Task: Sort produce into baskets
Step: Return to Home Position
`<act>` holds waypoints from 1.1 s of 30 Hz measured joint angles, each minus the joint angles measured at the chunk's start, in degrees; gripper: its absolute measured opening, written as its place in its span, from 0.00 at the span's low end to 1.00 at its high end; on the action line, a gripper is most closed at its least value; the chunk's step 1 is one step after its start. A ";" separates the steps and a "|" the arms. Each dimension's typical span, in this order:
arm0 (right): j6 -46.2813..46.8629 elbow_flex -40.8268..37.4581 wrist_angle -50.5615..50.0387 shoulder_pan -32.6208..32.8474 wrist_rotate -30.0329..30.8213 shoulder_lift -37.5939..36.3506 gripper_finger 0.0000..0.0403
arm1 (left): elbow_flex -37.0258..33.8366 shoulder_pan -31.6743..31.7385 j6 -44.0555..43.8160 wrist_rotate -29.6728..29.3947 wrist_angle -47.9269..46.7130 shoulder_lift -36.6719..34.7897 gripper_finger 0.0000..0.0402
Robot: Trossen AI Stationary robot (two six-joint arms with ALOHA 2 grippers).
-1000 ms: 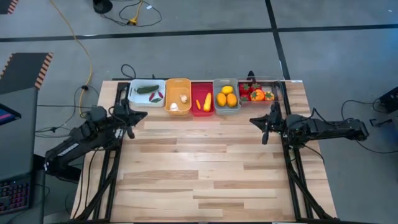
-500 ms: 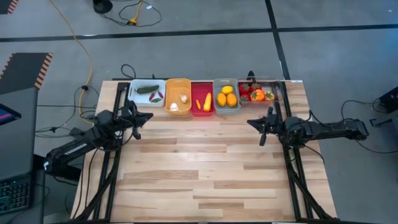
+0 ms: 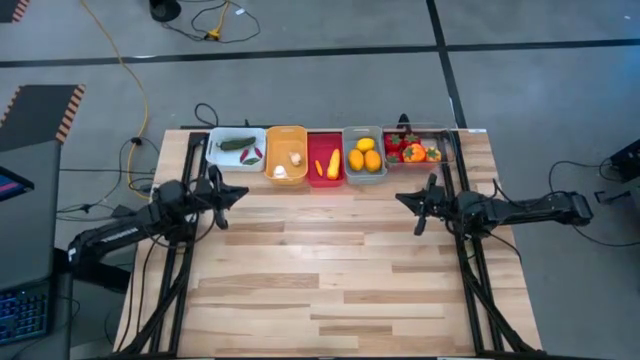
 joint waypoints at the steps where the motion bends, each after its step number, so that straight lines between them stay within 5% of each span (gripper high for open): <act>1: -0.43 0.00 -0.29 0.00 0.29 0.00 0.07 | -0.02 -0.93 0.55 -1.01 -0.10 0.00 0.00; 7: -3.80 -0.02 -3.16 -0.02 5.85 0.04 0.10 | -0.04 -5.83 3.80 -5.95 -0.87 -0.02 0.00; 18: -3.75 1.07 -4.23 0.02 5.77 -3.08 0.07 | -0.11 -6.90 6.96 -7.42 -1.09 -0.02 0.00; 25: -3.95 1.27 -9.68 0.00 -3.39 -10.37 0.08 | -0.14 -6.90 6.77 -7.31 -1.09 -0.02 0.00; 33: -8.38 1.29 -10.37 -0.02 -5.80 -13.99 0.07 | -0.15 -6.90 6.70 -6.43 -1.03 -0.02 0.00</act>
